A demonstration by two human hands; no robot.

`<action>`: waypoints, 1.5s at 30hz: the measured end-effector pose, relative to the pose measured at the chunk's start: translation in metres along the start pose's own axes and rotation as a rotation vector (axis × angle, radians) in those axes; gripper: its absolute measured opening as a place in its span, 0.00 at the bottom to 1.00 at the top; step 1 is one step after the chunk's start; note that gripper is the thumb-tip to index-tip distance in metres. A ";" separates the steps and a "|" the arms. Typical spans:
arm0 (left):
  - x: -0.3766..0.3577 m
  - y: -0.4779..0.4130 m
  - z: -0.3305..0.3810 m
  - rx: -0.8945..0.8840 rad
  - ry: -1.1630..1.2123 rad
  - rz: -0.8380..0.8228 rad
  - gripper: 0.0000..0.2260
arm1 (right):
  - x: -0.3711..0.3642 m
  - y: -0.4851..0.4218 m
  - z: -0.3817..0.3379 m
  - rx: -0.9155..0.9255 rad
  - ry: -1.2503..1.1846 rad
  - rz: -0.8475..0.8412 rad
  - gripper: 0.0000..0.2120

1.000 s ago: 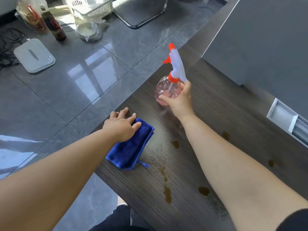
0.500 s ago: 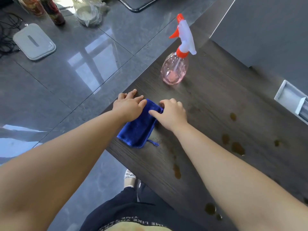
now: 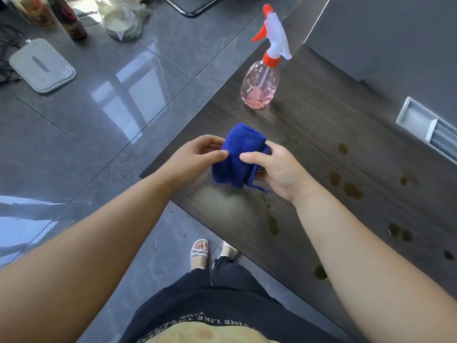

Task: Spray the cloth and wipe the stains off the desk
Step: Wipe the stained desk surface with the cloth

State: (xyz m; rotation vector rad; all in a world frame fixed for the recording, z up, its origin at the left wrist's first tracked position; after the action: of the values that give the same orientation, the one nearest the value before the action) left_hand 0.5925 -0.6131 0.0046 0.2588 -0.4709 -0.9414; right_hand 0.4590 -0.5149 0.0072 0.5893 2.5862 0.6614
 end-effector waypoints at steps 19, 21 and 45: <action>-0.063 0.006 -0.023 -0.031 -0.799 -0.034 0.16 | 0.079 0.109 0.006 0.265 0.733 0.834 0.10; -0.064 0.004 -0.036 -0.014 -0.856 -0.030 0.18 | 0.064 0.084 0.026 0.222 0.977 0.740 0.07; -0.067 0.010 -0.056 -0.026 -1.152 -0.073 0.21 | 0.031 0.044 0.142 0.205 1.351 0.590 0.30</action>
State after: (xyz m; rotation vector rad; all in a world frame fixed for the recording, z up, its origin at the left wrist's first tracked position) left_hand 0.5942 -0.5516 -0.0580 -0.3353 -1.5058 -1.1086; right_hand 0.5138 -0.4152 -0.0925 1.3483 3.7487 1.3226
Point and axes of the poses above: each hand's wrist, its own y-axis away from the middle knuckle, its own x-axis out of the back of the hand, z = x × y, the point moved 4 cm from there along -y, towards the middle knuckle, and after that the axes turned 10 degrees about -y, right-handed, at the moved point
